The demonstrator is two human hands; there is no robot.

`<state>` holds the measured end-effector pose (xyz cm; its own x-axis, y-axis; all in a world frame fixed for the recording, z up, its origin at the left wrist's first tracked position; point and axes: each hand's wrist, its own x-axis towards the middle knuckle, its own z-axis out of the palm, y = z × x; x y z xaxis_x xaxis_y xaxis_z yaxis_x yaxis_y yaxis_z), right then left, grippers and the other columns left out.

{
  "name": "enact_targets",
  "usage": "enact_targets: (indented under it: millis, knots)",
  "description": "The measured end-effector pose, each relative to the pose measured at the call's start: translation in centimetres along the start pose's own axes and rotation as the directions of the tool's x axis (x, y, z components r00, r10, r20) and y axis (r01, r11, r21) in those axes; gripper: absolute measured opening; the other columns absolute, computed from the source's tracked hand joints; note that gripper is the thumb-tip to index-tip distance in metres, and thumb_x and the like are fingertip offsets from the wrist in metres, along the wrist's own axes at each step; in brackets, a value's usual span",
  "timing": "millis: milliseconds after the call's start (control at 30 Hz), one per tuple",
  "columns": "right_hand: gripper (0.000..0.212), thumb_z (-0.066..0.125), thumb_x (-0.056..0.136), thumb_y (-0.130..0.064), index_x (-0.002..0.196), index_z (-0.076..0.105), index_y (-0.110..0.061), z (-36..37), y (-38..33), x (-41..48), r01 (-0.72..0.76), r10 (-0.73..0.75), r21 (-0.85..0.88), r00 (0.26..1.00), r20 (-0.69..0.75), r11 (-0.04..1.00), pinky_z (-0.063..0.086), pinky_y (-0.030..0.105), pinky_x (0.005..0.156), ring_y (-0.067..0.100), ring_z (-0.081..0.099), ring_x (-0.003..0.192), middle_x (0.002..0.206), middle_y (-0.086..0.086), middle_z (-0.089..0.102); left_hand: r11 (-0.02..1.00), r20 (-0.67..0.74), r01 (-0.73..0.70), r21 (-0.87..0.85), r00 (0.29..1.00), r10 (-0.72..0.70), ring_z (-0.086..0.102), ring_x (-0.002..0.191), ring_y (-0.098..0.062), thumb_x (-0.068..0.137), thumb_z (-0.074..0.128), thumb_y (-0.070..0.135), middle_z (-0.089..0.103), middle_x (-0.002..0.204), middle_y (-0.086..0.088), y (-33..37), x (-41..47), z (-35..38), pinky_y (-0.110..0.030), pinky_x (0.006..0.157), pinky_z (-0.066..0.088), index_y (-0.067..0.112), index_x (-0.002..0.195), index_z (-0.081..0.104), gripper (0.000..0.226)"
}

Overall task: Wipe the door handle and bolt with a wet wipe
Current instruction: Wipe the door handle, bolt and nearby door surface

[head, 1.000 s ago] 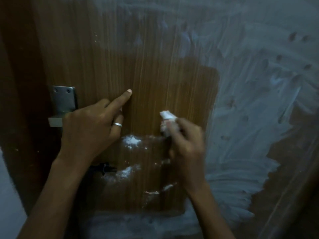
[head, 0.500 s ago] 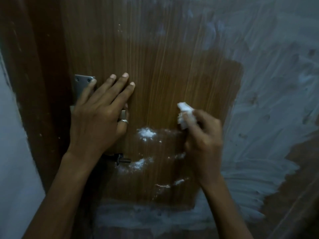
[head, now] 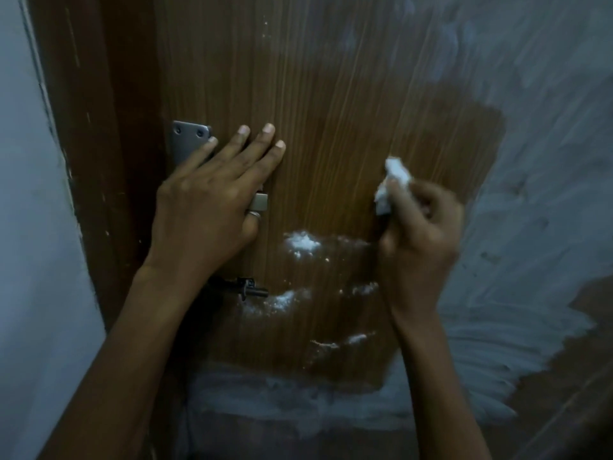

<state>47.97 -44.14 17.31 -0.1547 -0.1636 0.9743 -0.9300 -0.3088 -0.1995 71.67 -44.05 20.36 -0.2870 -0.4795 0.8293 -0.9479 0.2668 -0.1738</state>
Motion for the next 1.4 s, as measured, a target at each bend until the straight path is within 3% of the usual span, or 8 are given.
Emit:
enact_targets:
  millis: [100,267,467,667,900,1100,1233,1400]
  knots:
    - [0.033,0.056,0.096,0.001,0.123,0.07,-0.01,1.3,-2.4,2.4,-0.034,0.035,0.03,0.999,-0.037,0.999,0.031,0.005,0.085,0.022,0.052,0.104,0.118,0.012,0.063,1.0,0.007,-0.005,-0.015,1.0,0.005,0.025,0.149,-0.019,0.085,0.062,0.013,0.022,0.162,0.001,-0.1,0.0,-0.1,-0.041,0.12,0.026,0.022,0.155,0.027,0.079]
    - [0.034,0.052,0.099,-0.015,0.131,0.063,-0.011,2.6,-5.6,-2.2,0.275,-0.304,0.136,0.905,0.297,0.952,0.041,0.021,0.091,0.022,0.05,0.119,0.132,0.011,0.058,0.999,0.059,-0.018,-0.044,0.998,0.021,0.023,0.15,-0.02,0.079,0.066,0.001,0.019,0.163,0.001,-0.3,0.1,-0.7,-0.041,0.119,0.028,0.022,0.155,0.026,0.089]
    - [0.033,0.066,0.091,0.003,0.12,0.073,-0.009,-0.7,-2.7,-4.8,0.004,-0.026,0.162,0.991,0.134,0.987,0.042,0.016,0.085,0.026,0.059,0.105,0.118,0.012,0.066,0.996,0.046,-0.043,-0.076,0.998,0.047,0.024,0.149,-0.018,0.08,0.054,-0.004,0.022,0.163,0.001,-0.7,-0.3,-0.7,-0.038,0.119,0.029,0.021,0.154,0.029,0.082]
    - [0.034,0.053,0.096,-0.005,0.127,0.067,-0.006,2.1,-4.7,-9.0,0.277,-0.292,0.094,0.886,0.36,0.956,0.045,0.025,0.091,0.024,0.047,0.116,0.129,0.015,0.061,0.994,0.008,-0.047,-0.098,0.999,0.048,0.026,0.148,-0.019,0.08,0.055,-0.007,0.024,0.162,0.0,-0.9,-0.2,-0.2,-0.04,0.118,0.032,0.019,0.153,0.032,0.081]
    - [0.031,0.064,0.093,0.002,0.122,0.071,-0.006,2.3,-3.2,-6.4,-0.101,0.099,0.074,0.995,0.035,0.992,0.041,0.019,0.085,0.027,0.059,0.102,0.116,0.016,0.063,0.994,-0.014,-0.047,-0.097,0.999,0.046,0.025,0.149,-0.016,0.083,0.052,-0.007,0.024,0.162,0.002,-0.9,-0.3,0.1,-0.036,0.119,0.029,0.02,0.154,0.031,0.079]
    - [0.033,0.056,0.097,-0.004,0.128,0.067,-0.003,4.4,-7.6,-10.5,0.204,-0.25,0.175,0.919,0.304,0.963,0.044,0.027,0.087,0.022,0.051,0.109,0.118,0.013,0.065,0.993,-0.016,-0.055,-0.104,0.998,0.053,0.028,0.148,-0.02,0.08,0.054,-0.008,0.027,0.161,0.0,-0.8,-0.2,0.0,-0.039,0.116,0.032,0.018,0.152,0.034,0.08]
    - [0.041,0.065,0.086,0.007,0.123,0.072,-0.008,1.8,-1.8,-8.8,0.044,-0.049,0.042,0.992,0.12,0.998,0.047,0.04,0.085,0.03,0.058,0.104,0.115,0.014,0.068,0.995,-0.007,-0.033,-0.095,0.999,0.033,0.027,0.148,-0.018,0.081,0.052,-0.006,0.026,0.162,0.001,-0.6,-0.3,-0.2,-0.037,0.117,0.03,0.019,0.153,0.033,0.078]
    - [0.036,0.061,0.093,0.005,0.126,0.069,-0.007,4.1,-5.2,-6.1,-0.022,0.016,0.118,0.999,0.051,0.993,0.042,0.023,0.083,0.027,0.057,0.099,0.111,0.013,0.067,0.995,0.003,-0.035,-0.09,0.999,0.036,0.026,0.149,-0.018,0.082,0.053,-0.004,0.024,0.162,0.002,-0.7,-0.2,0.0,-0.039,0.117,0.032,0.02,0.153,0.032,0.078]
